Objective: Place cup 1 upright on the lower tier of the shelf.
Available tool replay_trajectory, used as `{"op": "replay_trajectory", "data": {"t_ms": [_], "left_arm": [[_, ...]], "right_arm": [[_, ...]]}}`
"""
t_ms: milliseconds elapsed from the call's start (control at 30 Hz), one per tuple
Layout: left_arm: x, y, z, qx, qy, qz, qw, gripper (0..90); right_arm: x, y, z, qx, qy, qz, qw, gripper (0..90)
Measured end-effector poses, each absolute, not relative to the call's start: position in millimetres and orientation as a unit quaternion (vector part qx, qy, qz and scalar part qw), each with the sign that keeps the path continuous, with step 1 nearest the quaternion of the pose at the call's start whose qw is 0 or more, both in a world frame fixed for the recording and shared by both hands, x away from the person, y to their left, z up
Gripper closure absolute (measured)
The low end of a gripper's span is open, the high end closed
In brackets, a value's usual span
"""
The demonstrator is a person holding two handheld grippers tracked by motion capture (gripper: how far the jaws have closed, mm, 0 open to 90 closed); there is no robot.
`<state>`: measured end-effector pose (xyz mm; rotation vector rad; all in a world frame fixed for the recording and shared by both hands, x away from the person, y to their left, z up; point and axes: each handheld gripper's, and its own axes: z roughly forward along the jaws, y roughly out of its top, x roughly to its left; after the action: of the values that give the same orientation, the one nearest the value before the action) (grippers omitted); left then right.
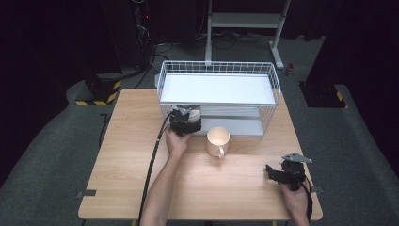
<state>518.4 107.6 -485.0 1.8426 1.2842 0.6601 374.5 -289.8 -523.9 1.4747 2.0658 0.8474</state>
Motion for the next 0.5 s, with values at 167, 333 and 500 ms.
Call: {"op": "replay_trajectory", "data": {"t_ms": [167,333,500], "left_arm": [[523,107,-486,0.721,0.507,0.261,0.394,19.1],[527,107,-485,0.726,0.505,0.263,0.387,19.1],[531,107,-485,0.729,0.504,0.264,0.381,19.0]], "right_arm": [[374,-290,-524,0.536,0.751,0.308,0.231,15.8],[374,-290,-524,0.536,0.751,0.308,0.231,15.8],[374,-290,-524,0.536,0.751,0.308,0.231,15.8]]}}
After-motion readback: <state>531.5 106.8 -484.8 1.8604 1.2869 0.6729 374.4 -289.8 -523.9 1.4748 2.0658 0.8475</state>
